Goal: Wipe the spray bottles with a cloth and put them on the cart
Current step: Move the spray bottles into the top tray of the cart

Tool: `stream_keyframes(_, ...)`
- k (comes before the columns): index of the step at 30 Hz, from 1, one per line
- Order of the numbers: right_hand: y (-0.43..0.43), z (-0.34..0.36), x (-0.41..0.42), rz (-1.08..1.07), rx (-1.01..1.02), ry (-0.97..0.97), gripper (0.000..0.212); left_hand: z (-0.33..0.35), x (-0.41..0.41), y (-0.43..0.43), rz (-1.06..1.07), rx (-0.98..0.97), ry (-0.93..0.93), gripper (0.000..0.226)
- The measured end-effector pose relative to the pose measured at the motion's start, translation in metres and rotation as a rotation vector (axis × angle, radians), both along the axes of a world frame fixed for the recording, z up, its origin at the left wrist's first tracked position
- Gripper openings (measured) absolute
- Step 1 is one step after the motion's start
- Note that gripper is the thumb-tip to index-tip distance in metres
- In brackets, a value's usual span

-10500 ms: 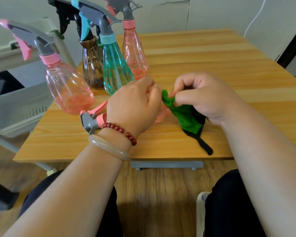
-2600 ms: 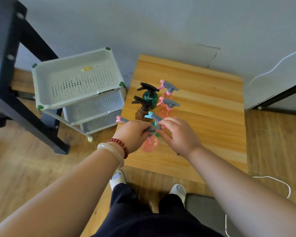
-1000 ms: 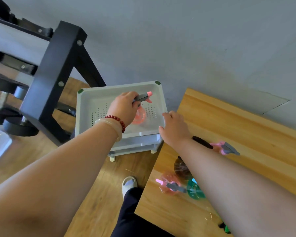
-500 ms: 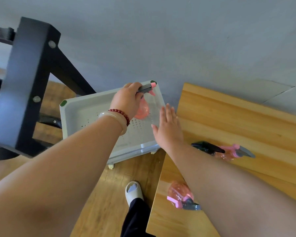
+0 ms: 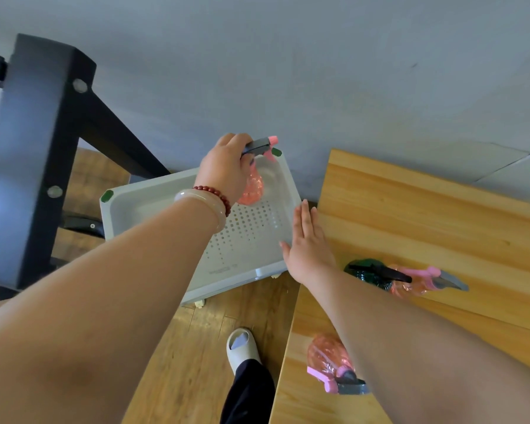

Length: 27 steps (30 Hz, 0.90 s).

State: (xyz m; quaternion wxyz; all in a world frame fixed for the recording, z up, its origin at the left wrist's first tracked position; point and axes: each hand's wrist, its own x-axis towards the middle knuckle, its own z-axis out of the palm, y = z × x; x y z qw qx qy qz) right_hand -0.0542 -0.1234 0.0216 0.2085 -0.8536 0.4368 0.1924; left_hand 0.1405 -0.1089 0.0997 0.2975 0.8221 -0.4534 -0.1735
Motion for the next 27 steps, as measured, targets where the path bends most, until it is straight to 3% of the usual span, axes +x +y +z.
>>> stream_keyframes(16, -0.004, 0.001, -0.008, 0.002, 0.024, -0.044, 0.071, 0.005, -0.018, -0.016, -0.072, 0.085, -0.023, 0.024)
stream_keyframes(22, -0.001, 0.017, -0.02, -0.008, -0.04, -0.088, 0.07, 0.008, -0.041, 0.001, -0.088, 0.013, -0.143, 0.047)
stream_keyframes(27, 0.008, 0.035, -0.047, 0.008, -0.102, -0.107, 0.069, 0.012, -0.076, 0.027, -0.133, -0.056, -0.17, 0.045)
